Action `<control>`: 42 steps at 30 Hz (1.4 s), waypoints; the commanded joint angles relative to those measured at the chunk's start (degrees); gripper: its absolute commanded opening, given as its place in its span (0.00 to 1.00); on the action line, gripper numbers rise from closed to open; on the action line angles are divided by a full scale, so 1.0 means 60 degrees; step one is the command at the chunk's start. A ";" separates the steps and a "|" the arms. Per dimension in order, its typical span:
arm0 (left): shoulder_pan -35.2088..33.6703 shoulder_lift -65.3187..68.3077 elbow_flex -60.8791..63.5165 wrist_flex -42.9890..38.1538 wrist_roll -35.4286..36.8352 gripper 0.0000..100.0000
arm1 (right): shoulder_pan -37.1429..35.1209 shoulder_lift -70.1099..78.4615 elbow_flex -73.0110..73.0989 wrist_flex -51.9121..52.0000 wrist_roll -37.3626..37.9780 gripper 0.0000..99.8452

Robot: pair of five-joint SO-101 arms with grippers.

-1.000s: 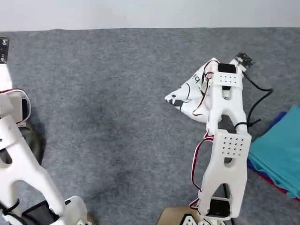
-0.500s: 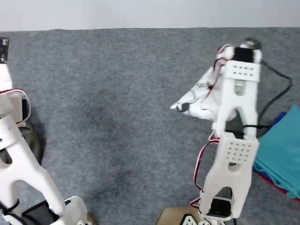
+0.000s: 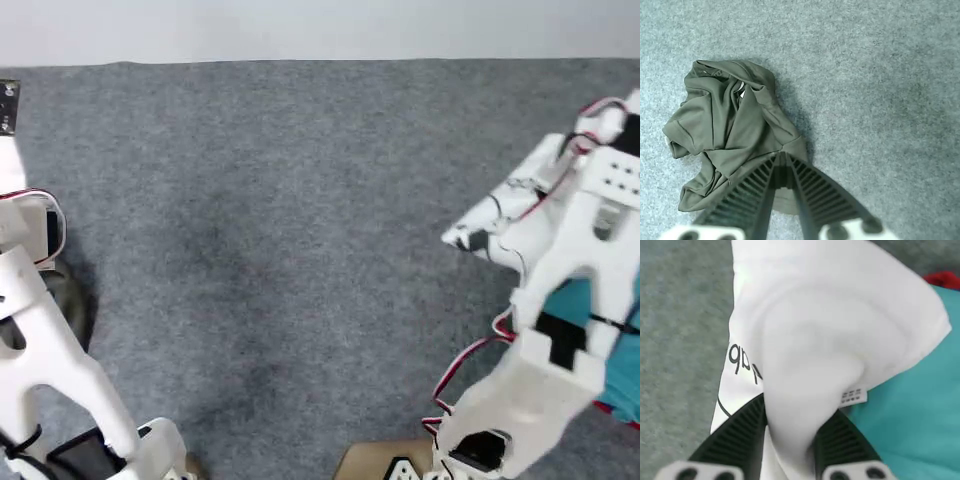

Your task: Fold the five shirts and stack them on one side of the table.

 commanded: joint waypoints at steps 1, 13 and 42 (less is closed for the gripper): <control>0.0059 -0.0264 -0.0051 0.0190 -0.0088 0.00 | 0.0769 -0.1458 0.0777 0.0418 0.0630 0.01; 0.0059 -0.0234 -0.0051 0.0190 -0.0103 0.00 | 0.3201 -0.2029 0.1685 0.0388 0.1949 0.01; 0.0059 -0.0308 -0.0037 0.0220 -0.0088 0.00 | 0.5004 -0.1370 0.4791 -0.3319 0.3575 0.07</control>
